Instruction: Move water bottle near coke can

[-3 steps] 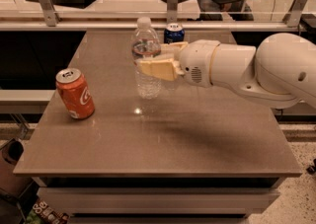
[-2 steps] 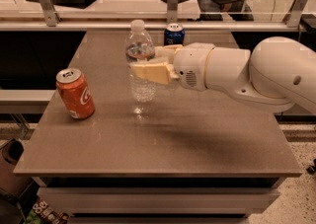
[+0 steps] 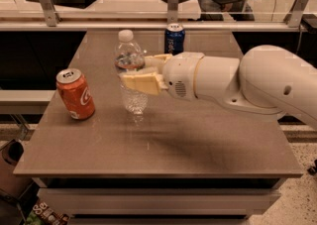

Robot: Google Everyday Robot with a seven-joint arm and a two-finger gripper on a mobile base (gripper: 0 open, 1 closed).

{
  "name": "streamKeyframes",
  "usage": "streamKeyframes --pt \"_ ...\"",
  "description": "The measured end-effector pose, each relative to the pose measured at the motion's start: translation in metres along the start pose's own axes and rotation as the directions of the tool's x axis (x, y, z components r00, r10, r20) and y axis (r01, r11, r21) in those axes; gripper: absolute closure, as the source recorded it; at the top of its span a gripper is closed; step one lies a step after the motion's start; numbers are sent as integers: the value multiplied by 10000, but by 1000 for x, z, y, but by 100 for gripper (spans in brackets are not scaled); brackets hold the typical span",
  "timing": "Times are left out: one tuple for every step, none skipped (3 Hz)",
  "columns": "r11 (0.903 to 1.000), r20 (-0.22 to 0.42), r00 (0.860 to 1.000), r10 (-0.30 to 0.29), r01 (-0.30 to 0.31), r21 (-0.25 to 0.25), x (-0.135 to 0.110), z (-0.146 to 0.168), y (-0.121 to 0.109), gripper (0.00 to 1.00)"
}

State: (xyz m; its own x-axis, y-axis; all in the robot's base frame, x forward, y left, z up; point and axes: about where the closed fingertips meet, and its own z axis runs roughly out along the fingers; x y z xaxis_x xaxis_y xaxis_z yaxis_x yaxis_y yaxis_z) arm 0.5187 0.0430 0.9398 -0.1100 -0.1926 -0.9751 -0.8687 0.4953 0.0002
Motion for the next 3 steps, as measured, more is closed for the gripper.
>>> streamKeyframes --pt "9999 -219 9998 43 -45 -91 7 9 14 100" --pt "9994 -163 9998 91 -96 -321 12 19 26 100" --pt "9984 -29 9999 130 -132 -550 15 28 35 100"
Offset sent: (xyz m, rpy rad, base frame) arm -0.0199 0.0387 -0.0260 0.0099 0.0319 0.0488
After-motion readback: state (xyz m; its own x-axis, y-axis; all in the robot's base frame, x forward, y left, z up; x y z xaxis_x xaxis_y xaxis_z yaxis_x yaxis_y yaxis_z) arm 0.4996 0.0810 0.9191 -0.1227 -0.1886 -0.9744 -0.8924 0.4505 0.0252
